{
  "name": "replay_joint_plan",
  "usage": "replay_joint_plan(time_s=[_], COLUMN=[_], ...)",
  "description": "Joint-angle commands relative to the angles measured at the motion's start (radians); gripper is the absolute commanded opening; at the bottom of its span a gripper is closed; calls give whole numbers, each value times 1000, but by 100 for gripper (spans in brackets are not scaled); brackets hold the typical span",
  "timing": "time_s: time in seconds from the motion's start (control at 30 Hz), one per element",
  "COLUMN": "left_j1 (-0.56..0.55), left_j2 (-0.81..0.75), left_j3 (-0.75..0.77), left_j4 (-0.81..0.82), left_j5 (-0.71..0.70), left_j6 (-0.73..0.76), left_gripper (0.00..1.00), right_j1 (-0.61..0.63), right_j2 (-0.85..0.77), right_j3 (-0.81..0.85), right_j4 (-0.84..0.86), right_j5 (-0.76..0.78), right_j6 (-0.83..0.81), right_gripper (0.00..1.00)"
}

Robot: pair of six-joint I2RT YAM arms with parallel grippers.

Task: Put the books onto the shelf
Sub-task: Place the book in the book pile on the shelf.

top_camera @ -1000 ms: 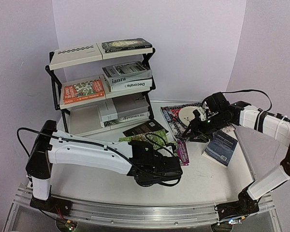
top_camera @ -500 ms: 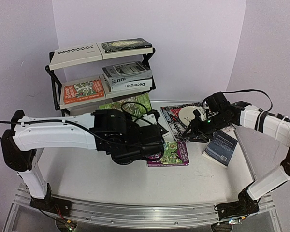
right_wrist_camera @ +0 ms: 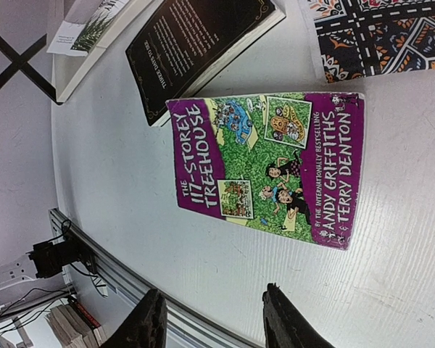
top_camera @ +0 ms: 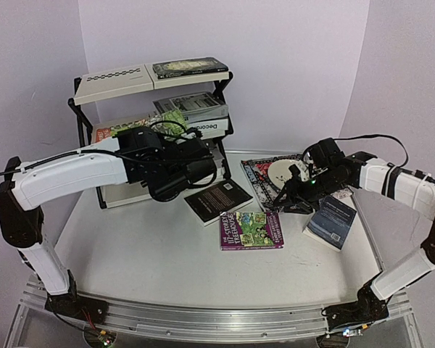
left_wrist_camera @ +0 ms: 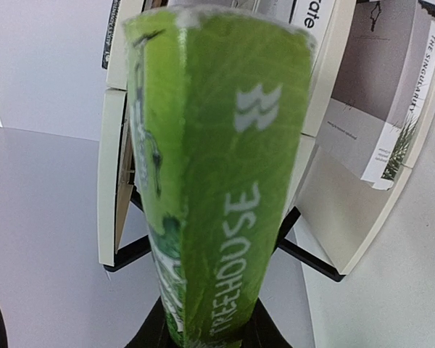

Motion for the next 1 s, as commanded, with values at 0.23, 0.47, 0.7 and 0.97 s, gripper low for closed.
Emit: replay_joint_plan(time_s=[0.23,0.47,0.7,0.97], left_j1=[127,146,154,199], left_j2=[-13,-17,-356,-357], left_j3=[42,69,-365,-408], left_j4=[46,106,1088,1241], left_j5=[-76,5,234,209], left_j6=[3,28,733,912], left_gripper=[0,0,0,0], right_j1=[-3,-3,-3,-3], right_j2=[57,76,66,75], right_j3=[54,68,68,68], right_j4=[-39,-37,-38,-38], right_j5=[-35,-54,-56,-58], right_j6=[-19,-18,-18,-13], right_gripper=[45,45,45,45])
